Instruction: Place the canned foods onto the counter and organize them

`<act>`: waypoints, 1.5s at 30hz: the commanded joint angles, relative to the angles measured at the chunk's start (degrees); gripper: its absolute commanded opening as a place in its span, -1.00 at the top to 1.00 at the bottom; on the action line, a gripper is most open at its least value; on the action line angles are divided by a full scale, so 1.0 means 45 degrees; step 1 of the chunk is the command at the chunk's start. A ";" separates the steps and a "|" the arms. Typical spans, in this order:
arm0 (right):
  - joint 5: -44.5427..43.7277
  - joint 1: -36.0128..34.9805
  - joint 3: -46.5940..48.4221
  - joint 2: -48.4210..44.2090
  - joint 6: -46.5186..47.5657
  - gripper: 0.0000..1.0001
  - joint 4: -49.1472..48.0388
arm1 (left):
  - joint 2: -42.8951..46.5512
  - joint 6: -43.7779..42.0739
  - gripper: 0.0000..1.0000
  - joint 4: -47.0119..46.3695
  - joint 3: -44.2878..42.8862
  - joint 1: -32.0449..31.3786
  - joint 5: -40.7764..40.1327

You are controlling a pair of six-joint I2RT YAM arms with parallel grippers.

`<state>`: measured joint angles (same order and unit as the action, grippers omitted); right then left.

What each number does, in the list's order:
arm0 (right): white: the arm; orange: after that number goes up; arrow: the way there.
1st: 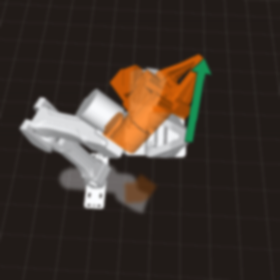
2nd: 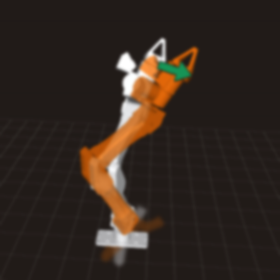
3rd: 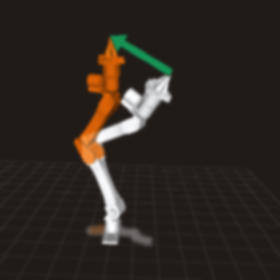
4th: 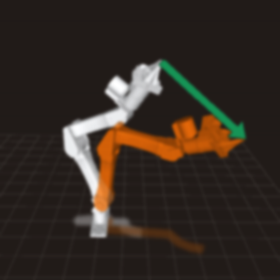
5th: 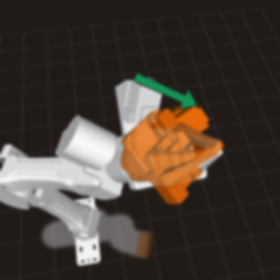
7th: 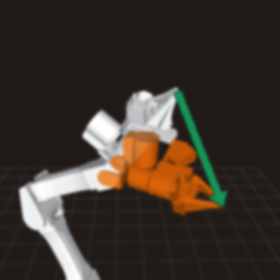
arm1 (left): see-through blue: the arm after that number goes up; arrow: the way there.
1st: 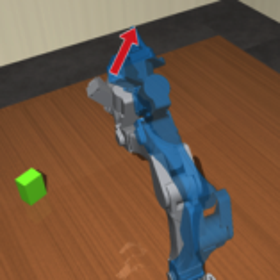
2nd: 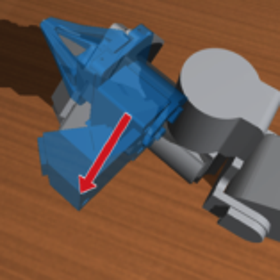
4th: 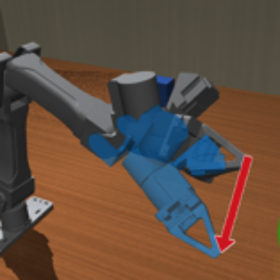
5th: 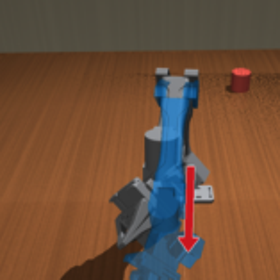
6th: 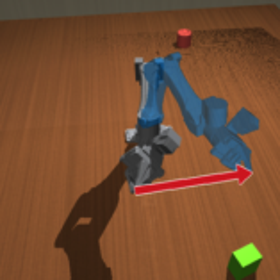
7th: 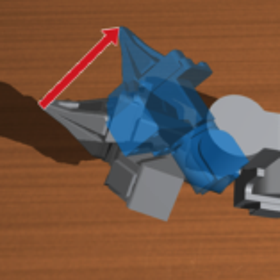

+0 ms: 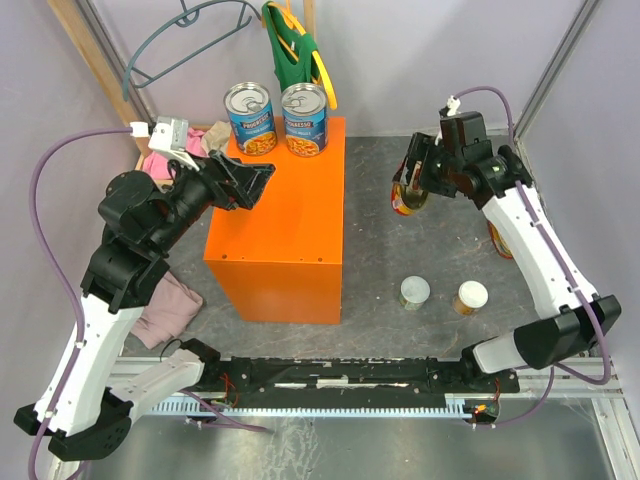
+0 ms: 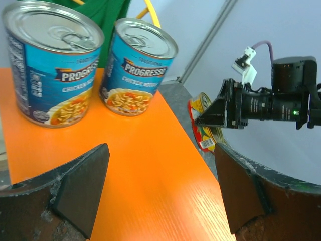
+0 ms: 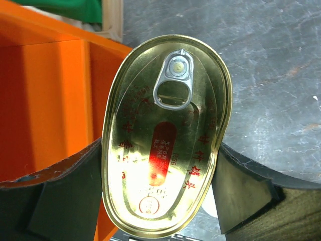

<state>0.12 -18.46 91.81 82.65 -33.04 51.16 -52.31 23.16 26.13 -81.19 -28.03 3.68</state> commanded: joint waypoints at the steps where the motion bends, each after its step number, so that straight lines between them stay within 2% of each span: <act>1: 0.0287 -0.0648 0.1823 -0.0986 -0.0525 0.98 -0.0432 | 0.0216 0.0302 -0.83 -0.0959 -0.0058 0.0005 0.1448; 9: 0.0255 -0.1964 0.4638 -0.0625 -0.0773 0.98 0.0448 | 0.0369 0.0357 -0.83 -0.1022 -0.0161 0.0014 0.1677; 19: 0.0646 -0.3463 0.6862 -0.0111 -0.0939 0.98 0.1284 | 0.0531 0.0515 -0.82 -0.1129 0.0109 0.0008 0.1702; 32: 0.0216 -0.5714 0.7311 0.0406 -0.0968 0.98 0.1551 | 0.0700 0.0873 -0.75 -0.1275 0.0324 0.0006 0.1330; 45: -0.0737 -0.6923 0.7931 0.1612 -0.1193 0.98 0.1848 | 0.0863 0.1057 -0.73 -0.1412 0.0562 0.0016 0.1215</act>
<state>-0.71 -48.34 122.10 88.86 -37.39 62.83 -48.97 26.26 23.00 -78.54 -28.03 9.21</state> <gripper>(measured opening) 0.802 0.870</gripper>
